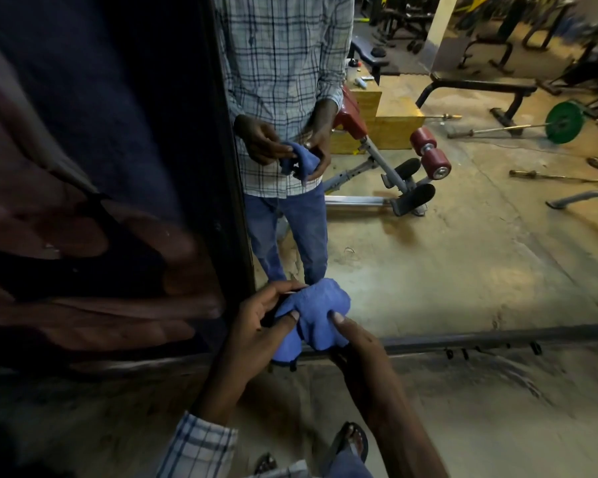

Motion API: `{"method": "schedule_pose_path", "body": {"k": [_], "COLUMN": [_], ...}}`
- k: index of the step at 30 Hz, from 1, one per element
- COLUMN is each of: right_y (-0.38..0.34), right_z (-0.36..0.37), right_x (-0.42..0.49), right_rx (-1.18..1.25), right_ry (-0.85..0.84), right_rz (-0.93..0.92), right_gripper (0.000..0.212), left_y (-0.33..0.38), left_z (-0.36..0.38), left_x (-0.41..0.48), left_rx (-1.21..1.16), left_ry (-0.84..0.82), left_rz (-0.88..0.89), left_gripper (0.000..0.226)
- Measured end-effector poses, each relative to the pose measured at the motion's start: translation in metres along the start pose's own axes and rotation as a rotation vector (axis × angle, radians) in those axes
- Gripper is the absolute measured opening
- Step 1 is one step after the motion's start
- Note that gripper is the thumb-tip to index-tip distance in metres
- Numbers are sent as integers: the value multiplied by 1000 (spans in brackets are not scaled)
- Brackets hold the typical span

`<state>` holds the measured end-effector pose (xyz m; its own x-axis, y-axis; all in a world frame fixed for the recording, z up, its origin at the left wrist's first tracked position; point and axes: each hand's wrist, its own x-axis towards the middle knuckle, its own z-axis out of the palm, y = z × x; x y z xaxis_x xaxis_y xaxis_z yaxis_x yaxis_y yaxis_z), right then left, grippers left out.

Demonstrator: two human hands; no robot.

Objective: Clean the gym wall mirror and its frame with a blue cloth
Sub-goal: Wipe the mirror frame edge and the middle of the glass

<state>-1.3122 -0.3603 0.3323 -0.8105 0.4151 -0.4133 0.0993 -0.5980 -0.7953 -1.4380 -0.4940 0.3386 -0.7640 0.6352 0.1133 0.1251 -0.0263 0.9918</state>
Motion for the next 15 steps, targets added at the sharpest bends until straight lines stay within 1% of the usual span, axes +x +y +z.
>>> {"method": "schedule_pose_path", "body": {"k": [2,3,6,8,10,13,15], "right_y": [2,1,-3,-6,-6,-3,-4], "right_z": [0,0,-1,-1,-2,1,5], "right_x": [6,7,13,15,17,16,15], "right_rx": [7,19,50,23,-13,-104,-149], "right_ry": [7,18,102,112,101,85,94], "right_rz": [-46,-56,-136,-186,-212,-286,-348], "right_gripper": [48,50,48,51,53,54,50], "left_y": [-4,-5,-9,-10,-10,-3,-3], "left_z": [-3,-5,-6,-6,-4,-1,0], "left_x": [1,1,-1,-2,0,1,1], "left_rx": [7,18,36,-7,-52,-77,-45], "left_ry": [-17,-26,-31,-39,-49,-56,-44], "left_rz": [-9,-23,-102,-151,-193,-230,-233], "left_gripper": [39,45,58,62,55,29,16]}}
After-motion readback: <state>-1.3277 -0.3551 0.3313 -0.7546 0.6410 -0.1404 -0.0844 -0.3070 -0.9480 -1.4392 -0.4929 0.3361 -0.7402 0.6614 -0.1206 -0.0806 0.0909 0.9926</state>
